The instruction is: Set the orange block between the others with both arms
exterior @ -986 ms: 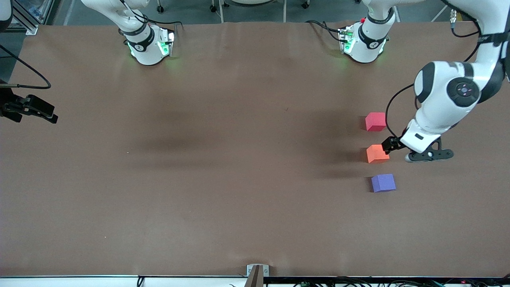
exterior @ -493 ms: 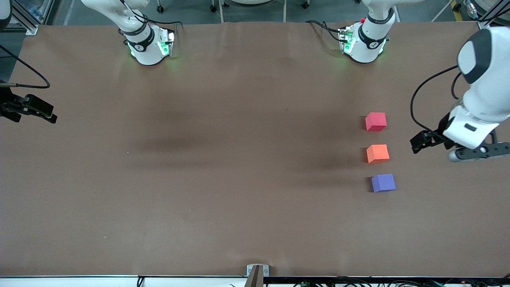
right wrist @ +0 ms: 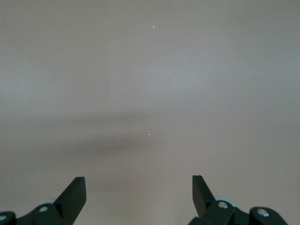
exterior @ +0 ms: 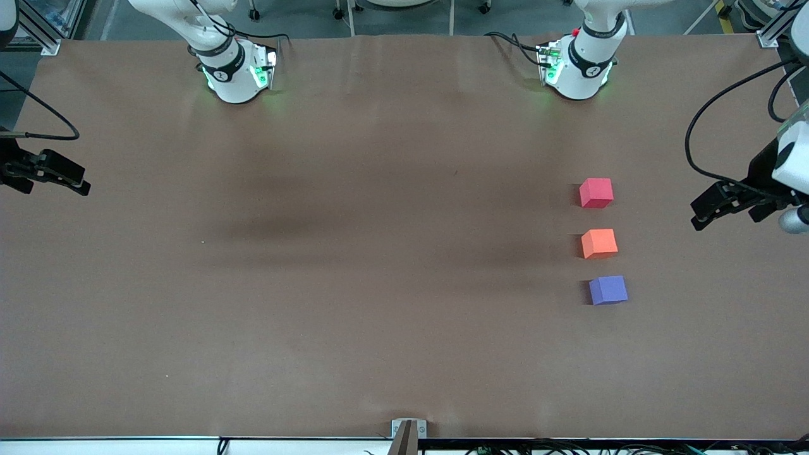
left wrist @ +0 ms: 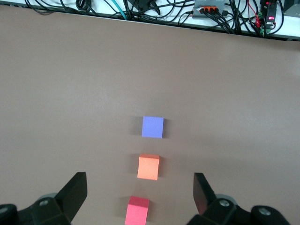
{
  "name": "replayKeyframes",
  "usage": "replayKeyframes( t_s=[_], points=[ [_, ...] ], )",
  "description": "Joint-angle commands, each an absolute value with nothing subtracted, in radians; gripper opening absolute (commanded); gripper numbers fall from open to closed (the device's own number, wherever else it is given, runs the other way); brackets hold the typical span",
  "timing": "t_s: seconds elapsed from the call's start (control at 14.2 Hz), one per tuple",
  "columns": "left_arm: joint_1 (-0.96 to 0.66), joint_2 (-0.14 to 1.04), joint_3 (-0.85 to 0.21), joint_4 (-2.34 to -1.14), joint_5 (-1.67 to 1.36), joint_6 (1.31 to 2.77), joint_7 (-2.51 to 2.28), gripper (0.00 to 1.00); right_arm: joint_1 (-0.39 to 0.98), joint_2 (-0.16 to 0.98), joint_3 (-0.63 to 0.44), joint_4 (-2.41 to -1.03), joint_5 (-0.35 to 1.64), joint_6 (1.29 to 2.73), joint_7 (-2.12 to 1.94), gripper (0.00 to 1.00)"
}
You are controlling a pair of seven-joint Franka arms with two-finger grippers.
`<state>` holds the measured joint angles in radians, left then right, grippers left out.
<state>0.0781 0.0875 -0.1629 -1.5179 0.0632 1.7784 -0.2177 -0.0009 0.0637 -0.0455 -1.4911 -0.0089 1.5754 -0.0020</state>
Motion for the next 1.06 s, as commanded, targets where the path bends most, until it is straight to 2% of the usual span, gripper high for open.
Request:
replayKeyframes(
  t_s=[0.0, 0.14, 0.35, 0.99],
  points=[
    [0.080, 0.052, -0.164, -1.513, 0.038, 1.703, -0.178, 1.00, -0.005, 0.054, -0.043, -1.493, -0.021, 1.566, -0.003, 1.00],
    [0.057, 0.049, -0.153, -1.513, 0.015, 1.698, -0.161, 1.00, -0.005, 0.054, -0.043, -1.493, -0.023, 1.566, -0.003, 1.00],
    [-0.055, 0.029, -0.022, -1.514, 0.005, 1.684, -0.155, 1.00, -0.006, 0.054, -0.043, -1.493, -0.023, 1.566, -0.003, 1.00],
    [-0.078, 0.032, 0.009, -1.516, -0.023, 1.675, -0.153, 1.00, -0.003, 0.041, -0.043, -1.516, -0.026, 1.577, -0.003, 1.00]
  ],
)
